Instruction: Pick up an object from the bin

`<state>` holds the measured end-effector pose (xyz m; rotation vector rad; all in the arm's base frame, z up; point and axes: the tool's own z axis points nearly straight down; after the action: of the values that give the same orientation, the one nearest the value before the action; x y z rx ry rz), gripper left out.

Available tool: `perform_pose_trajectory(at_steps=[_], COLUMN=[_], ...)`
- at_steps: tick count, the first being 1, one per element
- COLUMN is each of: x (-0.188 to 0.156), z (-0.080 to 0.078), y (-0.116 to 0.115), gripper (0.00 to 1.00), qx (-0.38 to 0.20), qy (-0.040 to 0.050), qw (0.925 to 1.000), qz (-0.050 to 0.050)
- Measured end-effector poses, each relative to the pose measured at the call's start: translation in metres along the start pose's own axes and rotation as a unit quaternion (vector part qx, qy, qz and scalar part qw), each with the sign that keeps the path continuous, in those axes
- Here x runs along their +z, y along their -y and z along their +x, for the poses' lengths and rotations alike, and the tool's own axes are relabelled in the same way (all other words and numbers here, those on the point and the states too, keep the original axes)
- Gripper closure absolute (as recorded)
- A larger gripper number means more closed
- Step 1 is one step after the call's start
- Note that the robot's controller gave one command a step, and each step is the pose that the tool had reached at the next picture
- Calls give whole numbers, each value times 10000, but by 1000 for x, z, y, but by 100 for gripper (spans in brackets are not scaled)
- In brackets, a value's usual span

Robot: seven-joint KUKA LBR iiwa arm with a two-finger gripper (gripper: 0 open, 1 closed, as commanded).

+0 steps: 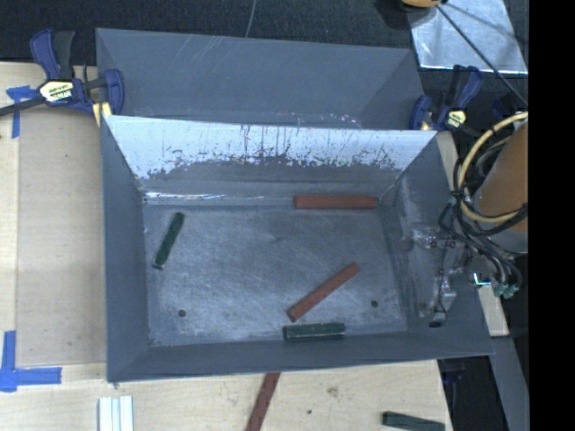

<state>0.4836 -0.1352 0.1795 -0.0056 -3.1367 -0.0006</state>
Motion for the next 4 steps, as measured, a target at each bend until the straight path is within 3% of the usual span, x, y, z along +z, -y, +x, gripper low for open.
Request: perform_pose_trajectory(at_steps=[1,2,3,4], x=[-4,47,72,63], z=[-2,-7,-14,-33], y=[-1,-22,-73,-89], gripper=[0,0,0,0], qx=[-17,-412,-1345,-1136], qy=[41,60,19,38], qw=[10000,9991,9909,9935], qz=[9,15,4,2])
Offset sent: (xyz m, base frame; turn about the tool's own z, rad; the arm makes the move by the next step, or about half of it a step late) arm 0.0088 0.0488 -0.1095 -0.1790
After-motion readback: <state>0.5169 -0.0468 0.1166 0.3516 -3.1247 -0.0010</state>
